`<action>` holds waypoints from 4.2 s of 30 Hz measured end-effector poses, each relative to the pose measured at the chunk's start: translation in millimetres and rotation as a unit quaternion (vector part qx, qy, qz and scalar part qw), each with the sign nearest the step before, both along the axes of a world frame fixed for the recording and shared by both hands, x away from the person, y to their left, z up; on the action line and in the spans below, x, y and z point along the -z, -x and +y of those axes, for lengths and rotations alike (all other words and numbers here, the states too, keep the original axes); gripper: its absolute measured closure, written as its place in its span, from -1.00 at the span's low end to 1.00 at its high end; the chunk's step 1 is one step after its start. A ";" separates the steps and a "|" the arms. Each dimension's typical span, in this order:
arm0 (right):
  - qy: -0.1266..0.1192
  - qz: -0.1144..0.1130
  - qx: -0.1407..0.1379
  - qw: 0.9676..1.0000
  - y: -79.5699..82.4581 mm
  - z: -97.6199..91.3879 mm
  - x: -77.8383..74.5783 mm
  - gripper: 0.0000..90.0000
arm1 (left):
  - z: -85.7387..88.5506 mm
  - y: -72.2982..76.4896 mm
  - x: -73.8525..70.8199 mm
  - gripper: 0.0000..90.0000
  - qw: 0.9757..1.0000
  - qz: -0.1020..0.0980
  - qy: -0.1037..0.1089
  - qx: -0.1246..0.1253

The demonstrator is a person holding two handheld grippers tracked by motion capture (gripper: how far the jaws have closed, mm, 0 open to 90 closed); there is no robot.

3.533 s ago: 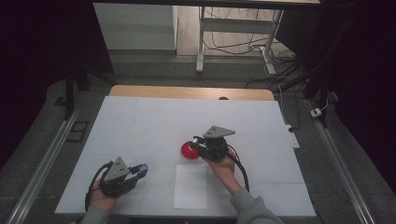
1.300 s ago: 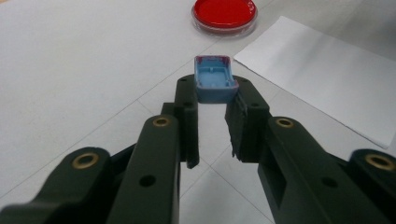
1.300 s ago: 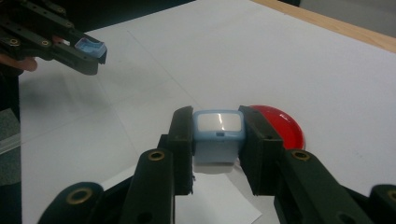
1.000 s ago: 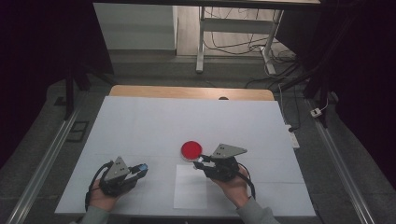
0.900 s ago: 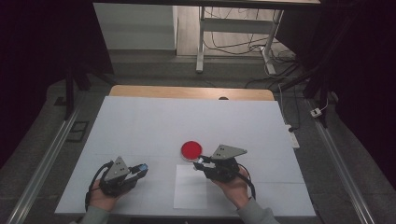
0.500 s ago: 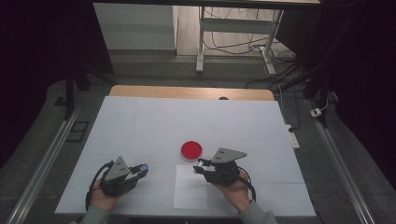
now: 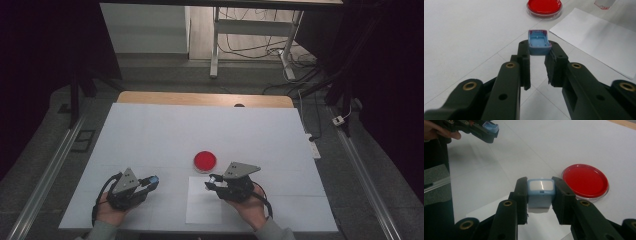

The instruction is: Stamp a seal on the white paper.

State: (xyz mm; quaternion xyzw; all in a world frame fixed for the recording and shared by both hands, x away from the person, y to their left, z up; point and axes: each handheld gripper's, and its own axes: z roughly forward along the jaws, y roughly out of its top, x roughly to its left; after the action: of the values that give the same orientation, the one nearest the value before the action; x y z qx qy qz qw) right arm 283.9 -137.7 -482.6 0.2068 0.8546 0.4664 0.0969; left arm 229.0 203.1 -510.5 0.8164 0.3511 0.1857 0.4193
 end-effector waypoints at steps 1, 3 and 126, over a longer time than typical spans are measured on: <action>0.002 0.001 -0.001 1.000 0.2 0.5 0.4 0.48 | 0.1 0.0 0.0 0.65 1.000 0.000 -0.001 0.000; 0.005 0.001 -0.002 1.000 0.5 1.5 1.3 0.48 | 0.1 0.0 -0.1 0.65 1.000 -0.001 0.000 0.000; 0.073 0.001 -0.017 0.997 5.5 26.0 38.5 0.49 | -0.6 0.3 0.9 0.65 1.000 0.004 -0.004 0.005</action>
State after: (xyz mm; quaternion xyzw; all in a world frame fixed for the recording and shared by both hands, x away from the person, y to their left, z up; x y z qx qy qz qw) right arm 278.4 -111.7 -521.2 0.1851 0.8900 0.4039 0.1027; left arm 228.7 202.5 -511.4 0.8202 0.3481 0.1822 0.4158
